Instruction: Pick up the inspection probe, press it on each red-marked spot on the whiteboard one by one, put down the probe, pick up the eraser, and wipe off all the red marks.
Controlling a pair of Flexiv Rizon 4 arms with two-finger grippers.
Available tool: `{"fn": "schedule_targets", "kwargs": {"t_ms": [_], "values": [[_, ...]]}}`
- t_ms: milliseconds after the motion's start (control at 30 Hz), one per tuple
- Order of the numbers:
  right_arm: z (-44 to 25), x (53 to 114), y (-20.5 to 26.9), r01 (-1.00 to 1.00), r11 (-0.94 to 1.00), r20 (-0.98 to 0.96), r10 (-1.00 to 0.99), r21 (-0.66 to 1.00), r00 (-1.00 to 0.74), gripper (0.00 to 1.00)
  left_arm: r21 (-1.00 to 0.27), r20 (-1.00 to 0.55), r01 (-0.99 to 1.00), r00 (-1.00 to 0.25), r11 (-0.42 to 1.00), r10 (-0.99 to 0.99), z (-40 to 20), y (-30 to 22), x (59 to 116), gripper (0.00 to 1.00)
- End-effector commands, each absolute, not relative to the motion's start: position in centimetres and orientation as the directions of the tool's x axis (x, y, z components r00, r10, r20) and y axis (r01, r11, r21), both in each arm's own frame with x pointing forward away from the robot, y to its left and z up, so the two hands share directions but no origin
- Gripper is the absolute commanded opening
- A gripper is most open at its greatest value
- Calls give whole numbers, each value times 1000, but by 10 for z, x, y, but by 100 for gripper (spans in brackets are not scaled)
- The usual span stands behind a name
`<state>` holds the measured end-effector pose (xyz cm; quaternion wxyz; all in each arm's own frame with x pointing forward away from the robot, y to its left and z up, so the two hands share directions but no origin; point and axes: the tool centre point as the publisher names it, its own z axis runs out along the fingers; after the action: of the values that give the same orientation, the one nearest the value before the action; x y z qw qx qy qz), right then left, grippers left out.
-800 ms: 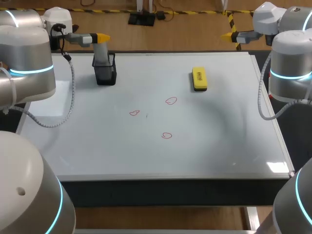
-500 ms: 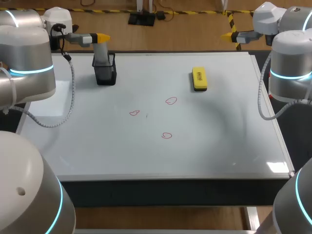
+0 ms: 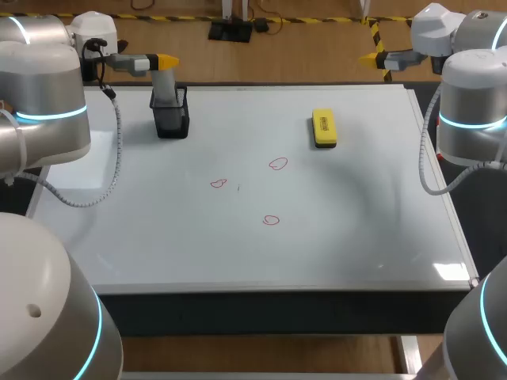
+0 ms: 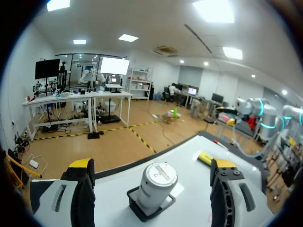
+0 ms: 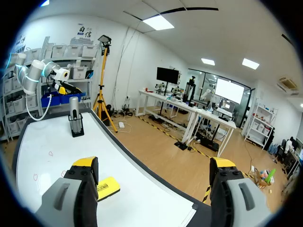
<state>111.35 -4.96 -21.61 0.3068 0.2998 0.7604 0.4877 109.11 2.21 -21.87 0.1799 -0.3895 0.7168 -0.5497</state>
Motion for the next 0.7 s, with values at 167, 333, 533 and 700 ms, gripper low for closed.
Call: {"fn": "schedule_targets", "kwargs": {"t_ms": [167,333,533,700], "values": [[-216,1114,-50,158,345,-174,755,925,-633,100,-951,137,-283,-748,125,-649,-219,10,1093,100],[-216,1114,-50,158,345,-174,755,925,-633,100,-964,83,-209,-822,164,-563,-222,5,1091,100],[-216,1114,-50,158,345,-174,755,925,-633,100,-980,50,-125,-907,155,-419,-227,1,1092,100],[-216,1114,-50,158,345,-174,755,925,-633,100,-988,45,-92,-943,127,-330,-232,-2,1096,100]]}}
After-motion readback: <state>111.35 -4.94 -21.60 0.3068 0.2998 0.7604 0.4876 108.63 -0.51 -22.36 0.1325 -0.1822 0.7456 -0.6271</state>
